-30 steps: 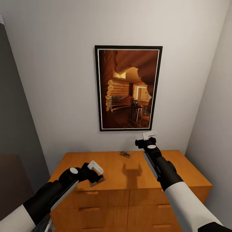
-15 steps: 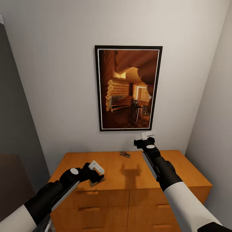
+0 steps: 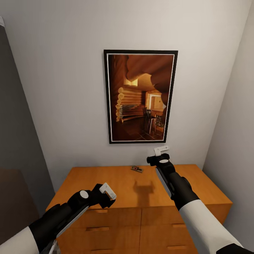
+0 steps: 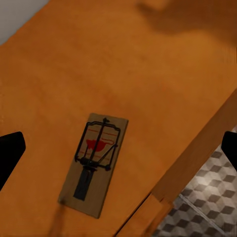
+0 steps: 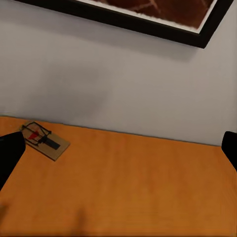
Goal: Take the four mousetraps from the cabinet in the bathroom and place them on the bathroom floor. Make sure all four end up on the same floor surface, and ensure that at least two of them are either under or directly next to the same bathroom sink.
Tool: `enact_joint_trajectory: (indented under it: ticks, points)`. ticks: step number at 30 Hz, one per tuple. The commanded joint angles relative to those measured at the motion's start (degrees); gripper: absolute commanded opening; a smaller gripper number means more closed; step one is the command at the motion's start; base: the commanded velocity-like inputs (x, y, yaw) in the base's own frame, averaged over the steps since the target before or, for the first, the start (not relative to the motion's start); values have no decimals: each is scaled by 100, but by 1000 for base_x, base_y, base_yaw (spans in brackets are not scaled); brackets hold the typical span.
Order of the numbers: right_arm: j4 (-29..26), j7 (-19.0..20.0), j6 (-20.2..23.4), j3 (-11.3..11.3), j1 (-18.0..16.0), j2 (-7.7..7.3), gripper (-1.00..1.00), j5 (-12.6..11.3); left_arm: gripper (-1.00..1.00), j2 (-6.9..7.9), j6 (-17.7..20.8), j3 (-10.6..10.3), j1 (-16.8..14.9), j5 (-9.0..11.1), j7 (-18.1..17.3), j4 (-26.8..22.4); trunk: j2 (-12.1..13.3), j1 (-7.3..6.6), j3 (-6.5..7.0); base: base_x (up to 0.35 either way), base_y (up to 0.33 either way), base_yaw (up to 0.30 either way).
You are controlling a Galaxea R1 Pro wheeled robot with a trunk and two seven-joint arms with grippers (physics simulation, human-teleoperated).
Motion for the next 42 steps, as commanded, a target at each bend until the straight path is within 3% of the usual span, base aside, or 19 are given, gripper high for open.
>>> enact_joint_trajectory:
  ticks: [1, 6, 11, 12, 17, 27, 34, 42]
  points:
    - [-4, -27, 42, 14, -3, 1, 100, 3, 100, 25, 23, -19, -5, 21, -2, -5, -5, 3, -3, 0, 0, 0]
    - [-9, -27, 66, 18, -2, 8, 100, 0, 100, 99, 18, -46, -4, 20, -113, -3, -5, 3, -3, 0, 0, 0]
    - [-13, -26, 80, 20, -2, 11, 100, 0, 100, 282, -19, 13, -4, -1, -518, 79, -5, 3, -3, 0, 0, 0]
    - [-13, -26, 83, 20, -2, 11, 100, 2, 100, 380, -72, 67, -3, -3, -629, 113, -5, 3, -3, 0, 0, 0]
    - [-14, -26, 166, 20, -2, 12, 100, 3, 100, 570, -327, 312, -2, -2, -785, 156, -5, 3, -3, 0, 0, 0]
    - [-14, -19, 316, 20, -2, 12, 100, -4, 100, 607, -504, 496, -4, 6, -838, 174, -5, 3, -3, 0, 0, 0]
    - [-10, -18, 328, 20, -2, 12, 100, -12, 100, 607, -520, 925, -4, 59, -854, 150, -5, 3, -3, 0, 0, 0]
    - [-6, -18, 330, 26, -2, 12, 100, -9, 100, 568, -513, 1065, -1, 74, -900, 144, -5, 3, -3, 0, 0, 0]
